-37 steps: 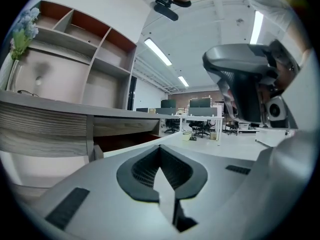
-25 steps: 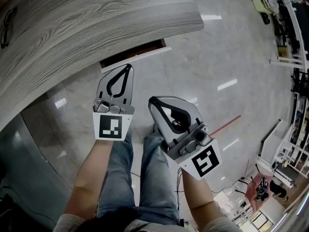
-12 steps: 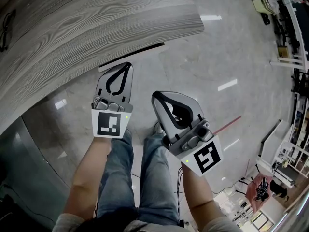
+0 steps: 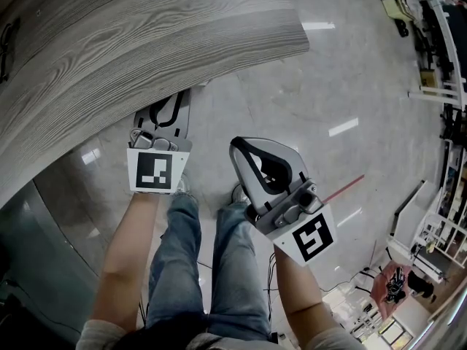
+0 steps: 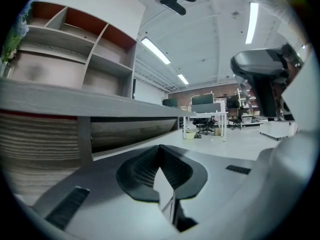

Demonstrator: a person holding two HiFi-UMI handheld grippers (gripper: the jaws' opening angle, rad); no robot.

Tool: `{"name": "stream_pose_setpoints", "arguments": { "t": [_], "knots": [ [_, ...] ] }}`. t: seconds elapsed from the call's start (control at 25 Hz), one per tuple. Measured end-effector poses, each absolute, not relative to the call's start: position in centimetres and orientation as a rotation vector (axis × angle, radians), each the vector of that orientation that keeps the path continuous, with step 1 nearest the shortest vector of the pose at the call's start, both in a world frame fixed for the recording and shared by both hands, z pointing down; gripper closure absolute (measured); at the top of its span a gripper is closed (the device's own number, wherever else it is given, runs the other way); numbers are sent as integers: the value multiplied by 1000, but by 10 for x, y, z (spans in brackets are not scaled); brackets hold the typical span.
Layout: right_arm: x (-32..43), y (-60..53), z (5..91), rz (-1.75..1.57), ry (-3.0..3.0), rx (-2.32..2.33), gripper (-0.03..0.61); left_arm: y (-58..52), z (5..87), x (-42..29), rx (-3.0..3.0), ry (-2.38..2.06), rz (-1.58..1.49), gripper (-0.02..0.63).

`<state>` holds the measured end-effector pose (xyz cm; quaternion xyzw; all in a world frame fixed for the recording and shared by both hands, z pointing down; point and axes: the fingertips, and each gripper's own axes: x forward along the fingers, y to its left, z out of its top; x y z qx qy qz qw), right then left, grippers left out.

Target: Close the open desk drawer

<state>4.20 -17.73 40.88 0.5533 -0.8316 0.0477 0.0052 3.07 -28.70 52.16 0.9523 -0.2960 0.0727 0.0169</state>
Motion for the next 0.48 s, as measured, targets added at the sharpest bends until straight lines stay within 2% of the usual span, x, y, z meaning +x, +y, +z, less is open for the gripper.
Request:
{"name": "stream_pose_setpoints", "arguments": {
  "t": [0.48],
  "knots": [
    [45, -176, 417, 142, -2600, 1728, 569, -293, 527, 38, 2962, -877, 200, 604]
  ]
}}
